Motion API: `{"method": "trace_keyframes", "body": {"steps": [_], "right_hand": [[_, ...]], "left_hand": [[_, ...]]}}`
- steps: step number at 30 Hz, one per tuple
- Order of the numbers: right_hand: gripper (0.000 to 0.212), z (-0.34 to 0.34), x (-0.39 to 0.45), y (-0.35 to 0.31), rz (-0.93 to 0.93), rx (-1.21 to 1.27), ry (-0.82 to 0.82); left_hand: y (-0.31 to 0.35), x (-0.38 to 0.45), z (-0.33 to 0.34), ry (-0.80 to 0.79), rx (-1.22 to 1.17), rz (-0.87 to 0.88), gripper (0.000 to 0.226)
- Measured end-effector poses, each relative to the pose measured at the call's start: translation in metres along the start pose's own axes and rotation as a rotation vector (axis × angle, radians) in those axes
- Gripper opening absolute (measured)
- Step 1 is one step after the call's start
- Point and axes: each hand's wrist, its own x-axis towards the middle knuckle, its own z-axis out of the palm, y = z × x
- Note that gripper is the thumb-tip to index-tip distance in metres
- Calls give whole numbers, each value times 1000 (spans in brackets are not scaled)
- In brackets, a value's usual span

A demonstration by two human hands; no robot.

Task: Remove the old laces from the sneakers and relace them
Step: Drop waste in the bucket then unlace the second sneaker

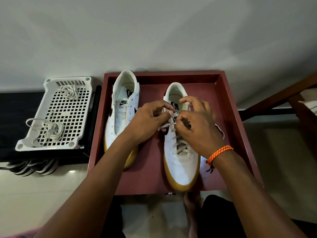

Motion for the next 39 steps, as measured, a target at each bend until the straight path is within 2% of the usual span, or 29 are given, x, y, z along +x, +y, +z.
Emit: {"method": "trace_keyframes", "body": {"steps": [5, 7, 8, 11, 14, 16, 23, 25, 28, 32, 39], "right_hand": [[21, -12, 5, 8, 72, 64, 190], [11, -14, 4, 9, 73, 43, 211], [8, -14, 4, 9, 55, 48, 204], [23, -9, 0, 0, -37, 17, 128], [17, 4, -4, -6, -53, -98, 15], [15, 7, -4, -3, -22, -100, 2], [22, -19, 6, 7, 99, -19, 223], [15, -18, 4, 6, 58, 8, 196], [23, -5, -1, -2, -24, -20, 71], [13, 6, -3, -2, -12, -93, 1], [18, -16, 6, 6, 124, -1, 255]], "left_hand": [[2, 0, -1, 1, -64, -41, 11], [1, -1, 0, -1, -84, -57, 11], [1, -1, 0, -1, -82, -60, 11], [0, 0, 0, -3, -68, -62, 11], [1, 0, 0, -9, -84, -66, 11], [1, 0, 0, -9, -89, -68, 11], [-1, 0, 0, -22, -94, -82, 12], [-1, 0, 0, -16, -94, -81, 12], [0, 0, 0, -19, -89, -73, 12], [1, 0, -1, -26, -98, -80, 13], [7, -3, -1, -34, -105, -110, 14]]}}
